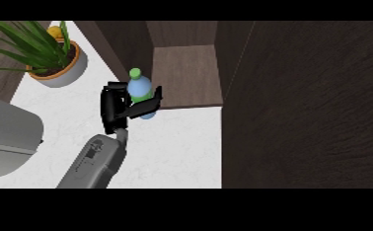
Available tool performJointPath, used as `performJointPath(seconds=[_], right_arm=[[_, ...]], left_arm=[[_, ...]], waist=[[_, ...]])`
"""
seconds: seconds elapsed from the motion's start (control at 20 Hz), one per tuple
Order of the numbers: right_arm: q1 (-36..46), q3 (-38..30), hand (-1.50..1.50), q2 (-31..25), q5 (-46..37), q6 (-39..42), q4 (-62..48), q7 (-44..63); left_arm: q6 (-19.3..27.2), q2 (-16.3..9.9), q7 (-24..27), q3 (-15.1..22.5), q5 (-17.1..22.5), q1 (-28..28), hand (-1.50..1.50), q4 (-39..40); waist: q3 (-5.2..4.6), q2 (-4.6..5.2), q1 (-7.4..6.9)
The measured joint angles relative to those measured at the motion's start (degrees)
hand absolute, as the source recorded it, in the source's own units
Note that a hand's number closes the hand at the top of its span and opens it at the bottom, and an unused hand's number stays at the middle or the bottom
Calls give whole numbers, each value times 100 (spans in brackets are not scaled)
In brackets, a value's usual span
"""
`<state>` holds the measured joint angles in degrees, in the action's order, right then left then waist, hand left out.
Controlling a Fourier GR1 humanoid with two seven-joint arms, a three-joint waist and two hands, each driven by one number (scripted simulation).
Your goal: Pick up the bottled water, place it into the cabinet and close the cabinet
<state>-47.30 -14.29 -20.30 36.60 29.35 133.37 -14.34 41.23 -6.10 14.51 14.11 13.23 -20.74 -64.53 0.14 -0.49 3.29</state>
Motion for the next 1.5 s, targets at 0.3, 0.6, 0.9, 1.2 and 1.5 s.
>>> performJointPath(seconds=[0.3, 0.6, 0.9, 1.2, 1.5], right_arm=[[67, 24, -150, -100, 39, 28, -29, 15], [122, 75, -150, -147, 63, 52, -45, -7], [221, 86, -150, -203, 86, 50, -55, -30], [307, 120, -150, -245, 103, 27, -75, -17], [417, 79, -150, -316, 118, -56, -78, 17]], left_arm=[[294, -104, -46, 118, -196, -3, -150, 16], [507, -328, -208, 369, -418, 121, -150, -113], [685, -478, -403, 594, -626, 110, -150, -135], [622, -505, -487, 738, -542, 189, -150, -331], [362, -534, -331, 734, -338, 227, -150, -434]], waist=[[6, 3, 91], [21, -13, 189], [35, 1, 231], [2, 40, 259], [-32, 81, 237]])
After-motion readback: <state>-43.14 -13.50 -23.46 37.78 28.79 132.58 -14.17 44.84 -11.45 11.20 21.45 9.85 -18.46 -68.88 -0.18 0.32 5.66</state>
